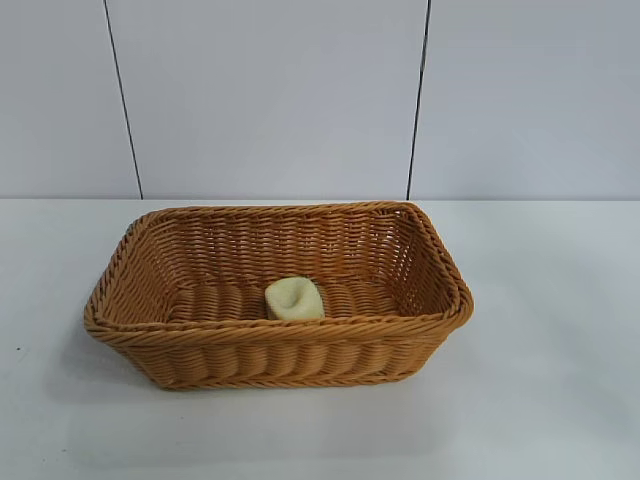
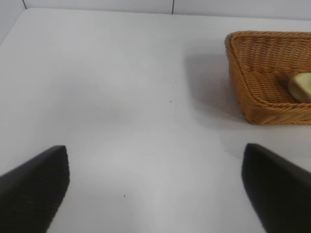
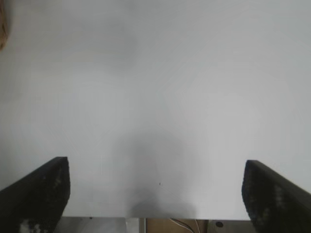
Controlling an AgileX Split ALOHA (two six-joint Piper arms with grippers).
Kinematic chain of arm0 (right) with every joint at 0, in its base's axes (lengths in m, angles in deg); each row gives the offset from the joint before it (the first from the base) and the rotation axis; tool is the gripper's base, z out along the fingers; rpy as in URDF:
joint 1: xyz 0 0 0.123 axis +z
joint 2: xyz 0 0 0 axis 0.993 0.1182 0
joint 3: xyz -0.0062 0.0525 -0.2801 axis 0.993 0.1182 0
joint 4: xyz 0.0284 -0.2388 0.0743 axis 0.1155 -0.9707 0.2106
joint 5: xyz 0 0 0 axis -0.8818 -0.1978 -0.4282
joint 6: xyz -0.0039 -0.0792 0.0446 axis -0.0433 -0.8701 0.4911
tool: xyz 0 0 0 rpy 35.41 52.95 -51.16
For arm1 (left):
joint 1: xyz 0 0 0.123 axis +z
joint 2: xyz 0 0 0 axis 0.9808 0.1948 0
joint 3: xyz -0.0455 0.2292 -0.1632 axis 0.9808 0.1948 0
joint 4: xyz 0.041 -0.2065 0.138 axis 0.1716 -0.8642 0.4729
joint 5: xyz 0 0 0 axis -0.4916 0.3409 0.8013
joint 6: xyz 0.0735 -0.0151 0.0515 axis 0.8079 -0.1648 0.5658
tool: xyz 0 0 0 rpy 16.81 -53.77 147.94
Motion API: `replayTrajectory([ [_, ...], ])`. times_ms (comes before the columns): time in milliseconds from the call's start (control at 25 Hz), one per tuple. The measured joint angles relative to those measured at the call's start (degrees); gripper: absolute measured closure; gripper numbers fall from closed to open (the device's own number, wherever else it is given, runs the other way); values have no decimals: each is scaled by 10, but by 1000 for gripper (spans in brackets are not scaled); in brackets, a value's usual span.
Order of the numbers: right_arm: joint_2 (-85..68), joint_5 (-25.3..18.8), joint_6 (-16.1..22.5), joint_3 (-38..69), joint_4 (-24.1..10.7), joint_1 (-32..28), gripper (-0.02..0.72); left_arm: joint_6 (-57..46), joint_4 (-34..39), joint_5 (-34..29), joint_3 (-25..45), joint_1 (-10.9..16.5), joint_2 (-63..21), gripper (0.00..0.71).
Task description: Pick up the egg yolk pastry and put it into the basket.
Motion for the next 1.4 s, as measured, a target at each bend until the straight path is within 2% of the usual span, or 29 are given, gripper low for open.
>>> replayTrajectory([
  [120, -85, 47, -4, 92, -3, 0, 15, 0, 0, 0, 0, 0, 0, 18],
  [320, -227, 77, -11, 200, 0, 0, 16, 0, 0, 0, 0, 0, 0, 18],
  [560, -367, 93, -15, 209, 0, 0, 16, 0, 0, 0, 0, 0, 0, 18],
  [1080, -616, 94, -15, 210, 0, 0, 16, 0, 0, 0, 0, 0, 0, 18],
  [1400, -650, 94, -15, 211, 0, 0, 16, 0, 0, 1, 0, 0, 0, 18],
])
